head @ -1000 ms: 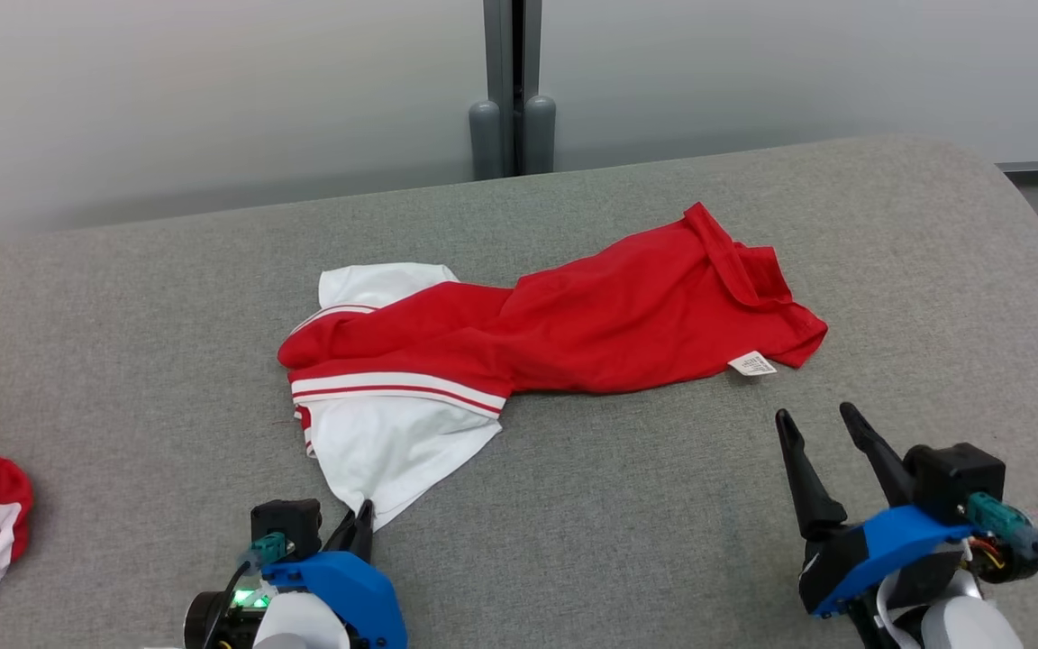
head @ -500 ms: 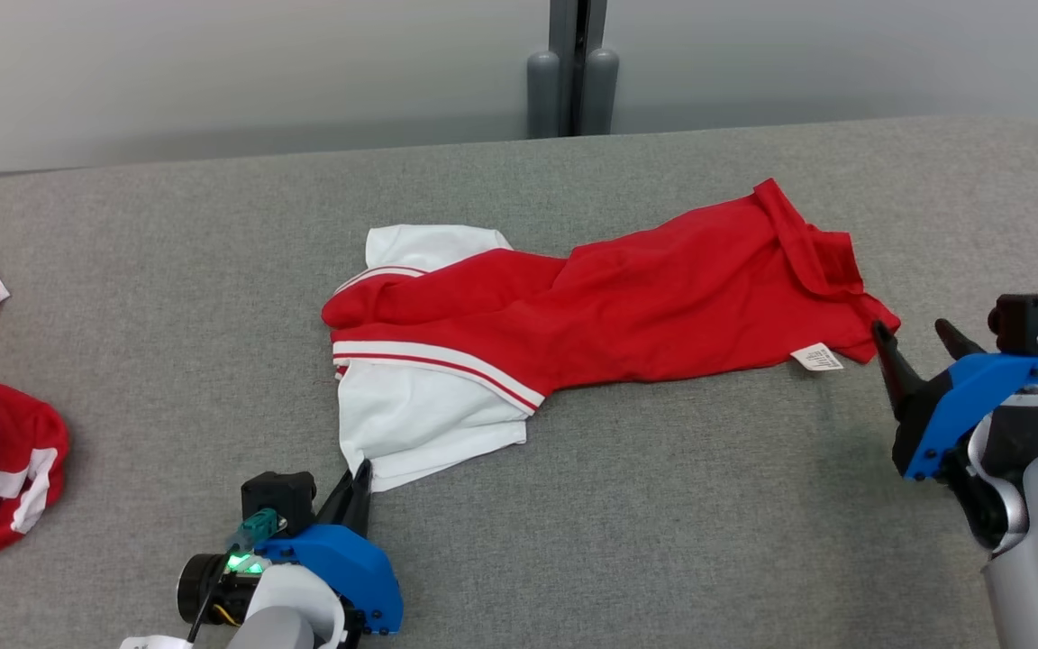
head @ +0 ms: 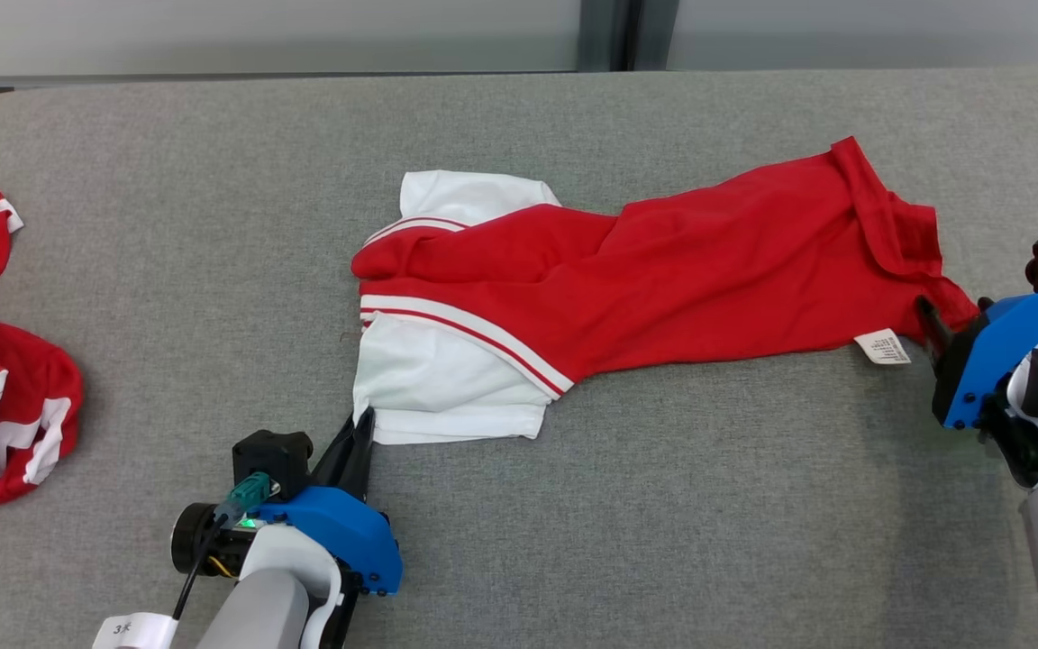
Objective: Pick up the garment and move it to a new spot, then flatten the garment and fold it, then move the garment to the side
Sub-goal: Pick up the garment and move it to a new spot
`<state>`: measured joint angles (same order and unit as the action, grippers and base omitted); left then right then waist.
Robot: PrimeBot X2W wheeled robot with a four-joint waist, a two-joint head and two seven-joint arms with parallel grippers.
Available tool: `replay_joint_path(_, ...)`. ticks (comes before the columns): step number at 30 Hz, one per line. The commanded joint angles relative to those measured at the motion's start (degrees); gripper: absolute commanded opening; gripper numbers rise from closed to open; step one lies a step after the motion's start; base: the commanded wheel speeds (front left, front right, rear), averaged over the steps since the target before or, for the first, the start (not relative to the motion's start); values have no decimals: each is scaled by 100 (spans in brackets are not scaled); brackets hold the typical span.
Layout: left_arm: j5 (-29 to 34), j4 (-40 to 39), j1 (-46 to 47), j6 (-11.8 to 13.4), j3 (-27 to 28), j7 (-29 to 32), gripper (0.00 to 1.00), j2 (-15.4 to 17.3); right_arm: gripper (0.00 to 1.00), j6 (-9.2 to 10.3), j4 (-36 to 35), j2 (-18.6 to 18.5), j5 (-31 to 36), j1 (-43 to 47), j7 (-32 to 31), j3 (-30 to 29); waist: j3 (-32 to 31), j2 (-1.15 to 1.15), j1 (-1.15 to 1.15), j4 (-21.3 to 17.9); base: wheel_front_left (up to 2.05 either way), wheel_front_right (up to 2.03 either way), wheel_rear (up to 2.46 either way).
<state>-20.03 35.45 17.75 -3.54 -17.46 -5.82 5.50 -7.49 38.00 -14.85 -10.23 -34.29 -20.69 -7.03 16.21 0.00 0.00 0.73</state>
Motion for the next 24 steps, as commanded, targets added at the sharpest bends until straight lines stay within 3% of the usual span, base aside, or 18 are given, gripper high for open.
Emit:
replay_joint_path(1,-18,53,-20,73,24,80,0,128,100,-1,82,-51,6,-101,-3,74,37,0,0,34,0,0,0)
replay_joint_path(4,-41,-32,-33,86,17,98,0,140,100,-1,176,-47,-11,-131,30,196,49,0,0,50,0,0,0)
replay_joint_path(5,-53,-55,-42,93,17,102,0,141,94,-1,190,-38,-28,-140,45,245,50,0,0,48,0,0,0)
replay_joint_path(7,-69,-90,-65,110,21,102,0,143,39,-1,215,-55,-29,-135,60,313,40,0,0,33,0,0,0)
replay_joint_path(8,-72,-103,-80,122,21,107,0,144,0,-1,226,-60,-26,-120,62,351,21,0,0,24,0,0,0)
replay_joint_path(16,-254,-269,-95,76,120,-177,0,74,0,-1,-73,-3,-331,44,348,509,-258,0,0,-29,0,0,0)
replay_joint_path(24,-1359,-1383,-150,-238,627,-363,0,-66,0,-1,-1556,161,-1690,777,483,461,-787,0,0,-86,0,0,0)
